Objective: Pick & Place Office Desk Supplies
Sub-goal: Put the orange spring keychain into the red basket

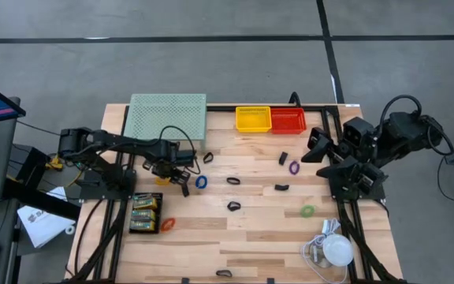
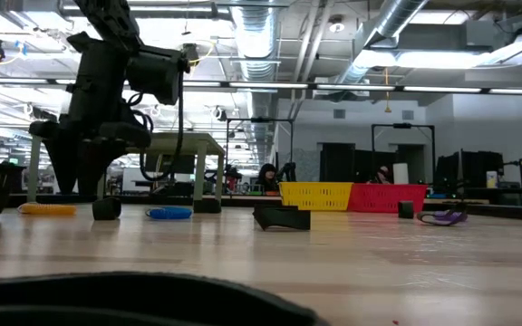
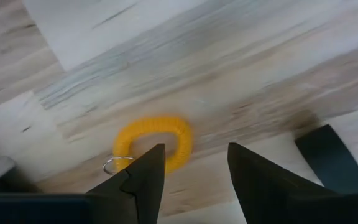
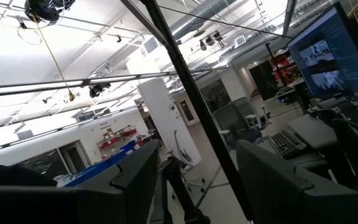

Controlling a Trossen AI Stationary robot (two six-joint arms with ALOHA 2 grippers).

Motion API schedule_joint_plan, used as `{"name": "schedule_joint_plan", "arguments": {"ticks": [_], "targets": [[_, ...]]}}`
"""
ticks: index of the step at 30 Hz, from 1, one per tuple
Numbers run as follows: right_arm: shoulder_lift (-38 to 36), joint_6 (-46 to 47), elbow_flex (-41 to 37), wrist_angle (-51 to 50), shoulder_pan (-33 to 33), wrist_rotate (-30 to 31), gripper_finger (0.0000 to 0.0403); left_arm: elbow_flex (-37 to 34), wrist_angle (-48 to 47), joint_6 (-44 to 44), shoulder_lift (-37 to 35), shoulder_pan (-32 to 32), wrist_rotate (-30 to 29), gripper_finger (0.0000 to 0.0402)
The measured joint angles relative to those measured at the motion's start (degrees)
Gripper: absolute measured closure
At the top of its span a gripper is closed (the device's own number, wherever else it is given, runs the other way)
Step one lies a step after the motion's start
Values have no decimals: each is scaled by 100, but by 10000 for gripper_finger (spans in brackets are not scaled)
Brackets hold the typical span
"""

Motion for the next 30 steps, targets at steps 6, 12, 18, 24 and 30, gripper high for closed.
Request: {"name": "schedule_joint_plan", "arguments": {"ticks": [6,12,18,24,30], "targets": [[102,69,1,54,8,-3,191,-237,301,-139,0,-32,195,234],[130,69,0,178,48,-5,191,-501,660,-253,0,-59,223,234],[134,77,0,223,48,-2,191,-709,969,-283,-31,-55,328,260],[134,86,0,231,82,89,191,-713,1020,-309,-20,-57,345,327],[134,86,0,254,121,101,191,-720,1032,-401,-17,-57,313,392]]}}
